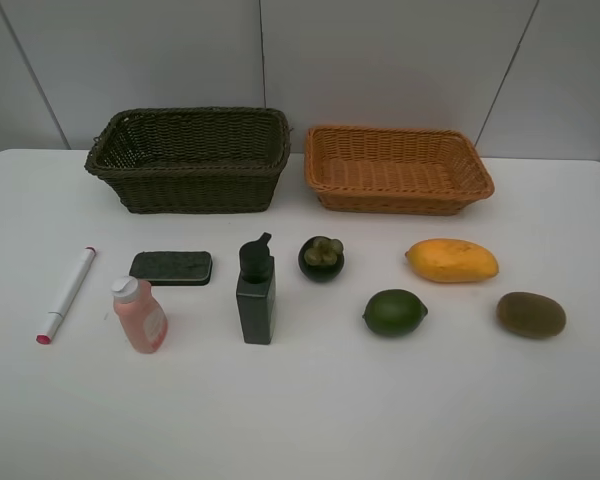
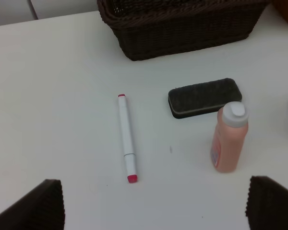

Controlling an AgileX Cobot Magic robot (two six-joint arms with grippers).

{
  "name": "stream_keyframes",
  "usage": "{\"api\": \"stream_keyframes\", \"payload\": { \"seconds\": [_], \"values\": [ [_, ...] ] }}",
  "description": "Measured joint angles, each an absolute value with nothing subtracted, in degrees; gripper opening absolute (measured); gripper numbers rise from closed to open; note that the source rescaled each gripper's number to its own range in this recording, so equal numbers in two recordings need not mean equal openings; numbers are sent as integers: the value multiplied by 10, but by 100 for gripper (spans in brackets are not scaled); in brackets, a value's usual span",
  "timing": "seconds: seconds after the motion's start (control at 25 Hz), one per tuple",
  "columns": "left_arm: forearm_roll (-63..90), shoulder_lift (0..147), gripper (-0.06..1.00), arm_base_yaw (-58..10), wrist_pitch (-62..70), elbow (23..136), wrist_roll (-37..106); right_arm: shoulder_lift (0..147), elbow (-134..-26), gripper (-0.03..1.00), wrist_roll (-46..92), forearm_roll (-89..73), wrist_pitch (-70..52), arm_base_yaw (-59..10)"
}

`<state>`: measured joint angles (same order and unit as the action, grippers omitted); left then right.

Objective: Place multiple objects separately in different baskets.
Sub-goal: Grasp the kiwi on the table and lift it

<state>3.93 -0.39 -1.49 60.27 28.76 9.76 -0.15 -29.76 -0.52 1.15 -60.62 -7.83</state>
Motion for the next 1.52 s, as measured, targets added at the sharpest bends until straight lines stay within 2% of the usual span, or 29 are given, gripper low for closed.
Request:
{"api": "stream_keyframes", "payload": {
  "seconds": [1.16,1.52],
  "values": [
    [39,-4,100,-15,603,288,98,0,-299,100,-5,12,-607,-78],
    [39,-4,100,-15,603,288,98,163,-344,100,6,13,-591,-78]
  ]
}}
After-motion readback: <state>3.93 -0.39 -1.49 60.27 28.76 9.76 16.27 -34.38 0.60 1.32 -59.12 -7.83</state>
